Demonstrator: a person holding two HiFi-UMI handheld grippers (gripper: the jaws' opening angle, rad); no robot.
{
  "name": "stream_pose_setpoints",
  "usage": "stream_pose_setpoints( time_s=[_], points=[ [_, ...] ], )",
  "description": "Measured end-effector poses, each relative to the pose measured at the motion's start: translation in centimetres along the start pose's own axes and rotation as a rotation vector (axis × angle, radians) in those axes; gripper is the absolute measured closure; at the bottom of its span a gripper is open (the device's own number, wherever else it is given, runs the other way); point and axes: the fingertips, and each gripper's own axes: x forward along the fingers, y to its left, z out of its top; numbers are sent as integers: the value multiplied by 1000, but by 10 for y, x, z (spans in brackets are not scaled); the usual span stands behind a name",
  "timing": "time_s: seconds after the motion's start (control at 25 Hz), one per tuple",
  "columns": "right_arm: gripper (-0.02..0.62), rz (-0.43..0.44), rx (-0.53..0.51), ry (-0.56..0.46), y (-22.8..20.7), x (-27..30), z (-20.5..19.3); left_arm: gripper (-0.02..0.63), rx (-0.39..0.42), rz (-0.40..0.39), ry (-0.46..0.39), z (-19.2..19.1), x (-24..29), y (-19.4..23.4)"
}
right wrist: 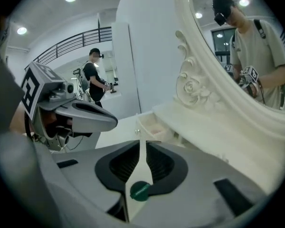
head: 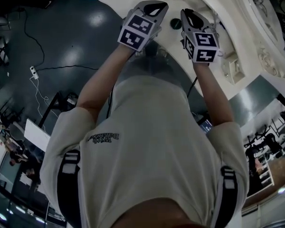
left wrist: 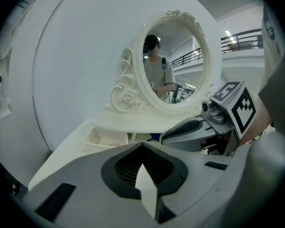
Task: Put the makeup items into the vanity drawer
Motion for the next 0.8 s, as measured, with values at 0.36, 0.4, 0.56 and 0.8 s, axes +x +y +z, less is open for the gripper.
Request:
stream_pose_setpoints(
  time_s=[0.36, 0.4, 0.56, 0.8],
  points=[
    [548, -20, 53, 207, -6, 43, -86, 592, -72, -44, 104, -61, 45, -2],
    [548, -22, 53, 225, -7, 46, -95, 592, -84, -48, 116, -68, 48, -2],
    [546, -22, 75, 283, -11, 52, -122, 592, -90, -58, 162, -92, 58, -2],
    [526, -23, 72, 302, -10, 57, -136, 592, -85, -77, 203, -117, 68, -7]
  ],
)
